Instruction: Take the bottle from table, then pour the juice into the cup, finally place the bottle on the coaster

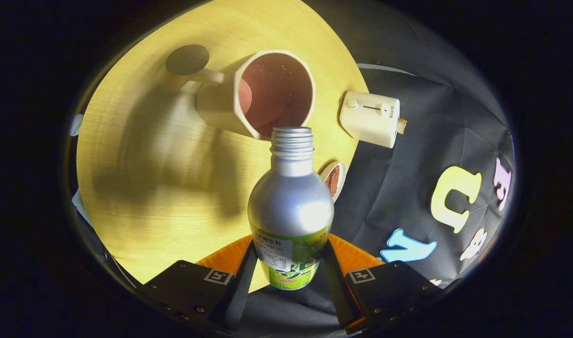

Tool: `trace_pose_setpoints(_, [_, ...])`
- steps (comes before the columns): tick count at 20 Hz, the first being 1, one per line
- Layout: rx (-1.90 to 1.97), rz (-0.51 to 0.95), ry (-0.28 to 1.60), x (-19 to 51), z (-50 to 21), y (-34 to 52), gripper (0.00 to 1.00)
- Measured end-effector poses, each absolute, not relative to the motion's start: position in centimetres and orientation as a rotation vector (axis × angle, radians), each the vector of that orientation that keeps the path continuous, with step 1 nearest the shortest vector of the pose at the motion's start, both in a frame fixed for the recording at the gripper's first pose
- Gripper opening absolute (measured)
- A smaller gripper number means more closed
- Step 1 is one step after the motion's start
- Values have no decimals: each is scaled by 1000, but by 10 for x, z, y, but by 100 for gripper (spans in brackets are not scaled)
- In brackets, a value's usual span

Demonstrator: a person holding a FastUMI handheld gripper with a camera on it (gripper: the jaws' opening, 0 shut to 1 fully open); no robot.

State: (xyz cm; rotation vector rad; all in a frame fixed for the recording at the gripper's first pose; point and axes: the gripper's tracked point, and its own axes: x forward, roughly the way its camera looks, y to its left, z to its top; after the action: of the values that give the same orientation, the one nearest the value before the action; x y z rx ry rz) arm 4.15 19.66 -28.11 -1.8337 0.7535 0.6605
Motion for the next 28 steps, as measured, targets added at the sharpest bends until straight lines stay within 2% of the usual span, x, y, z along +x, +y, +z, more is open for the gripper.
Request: trace_pose_setpoints(28, [-1963, 677, 763, 57, -273, 195, 74])
